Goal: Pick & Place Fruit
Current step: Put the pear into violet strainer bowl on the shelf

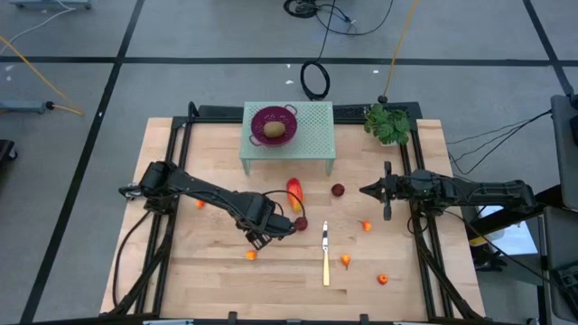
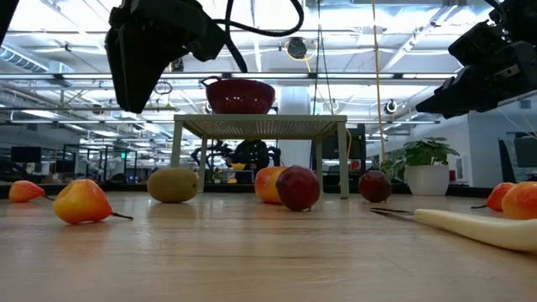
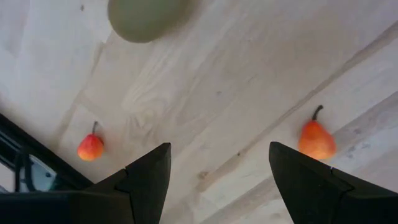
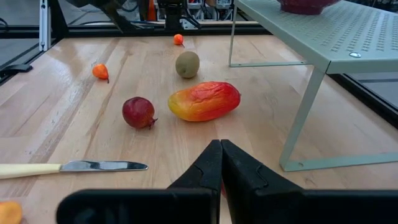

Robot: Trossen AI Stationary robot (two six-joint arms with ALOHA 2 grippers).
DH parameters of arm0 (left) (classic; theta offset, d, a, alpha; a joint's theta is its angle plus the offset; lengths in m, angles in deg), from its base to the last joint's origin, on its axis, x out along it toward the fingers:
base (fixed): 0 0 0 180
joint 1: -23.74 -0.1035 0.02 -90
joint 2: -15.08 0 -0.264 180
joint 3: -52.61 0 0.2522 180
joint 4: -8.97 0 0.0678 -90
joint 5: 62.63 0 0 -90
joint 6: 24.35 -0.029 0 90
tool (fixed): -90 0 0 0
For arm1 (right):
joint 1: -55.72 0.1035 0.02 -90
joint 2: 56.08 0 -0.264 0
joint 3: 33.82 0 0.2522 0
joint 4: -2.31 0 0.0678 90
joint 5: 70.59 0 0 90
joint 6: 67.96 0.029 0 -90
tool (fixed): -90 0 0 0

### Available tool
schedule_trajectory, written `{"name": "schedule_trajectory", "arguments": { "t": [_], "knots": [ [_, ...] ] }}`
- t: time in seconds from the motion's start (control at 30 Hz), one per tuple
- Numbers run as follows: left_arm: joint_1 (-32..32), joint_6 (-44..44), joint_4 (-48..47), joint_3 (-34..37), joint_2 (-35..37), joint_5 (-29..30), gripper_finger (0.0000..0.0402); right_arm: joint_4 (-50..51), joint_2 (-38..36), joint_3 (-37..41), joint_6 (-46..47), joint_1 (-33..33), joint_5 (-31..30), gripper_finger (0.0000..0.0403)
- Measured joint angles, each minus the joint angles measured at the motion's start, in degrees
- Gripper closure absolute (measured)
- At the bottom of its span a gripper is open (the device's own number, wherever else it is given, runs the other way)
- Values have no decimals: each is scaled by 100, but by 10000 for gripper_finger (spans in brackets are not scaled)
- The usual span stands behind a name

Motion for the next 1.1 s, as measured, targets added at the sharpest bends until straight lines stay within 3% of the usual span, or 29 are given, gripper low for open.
{"name": "schedule_trajectory", "arguments": {
  "t": [0.6,1.1],
  "knots": [
    [11,961,126,0,2,-125,131,1,0,0,1,1,1,399],
    [143,1592,1016,-4,2,-1160,131,0,0,0,0,0,1,399]
  ]
}}
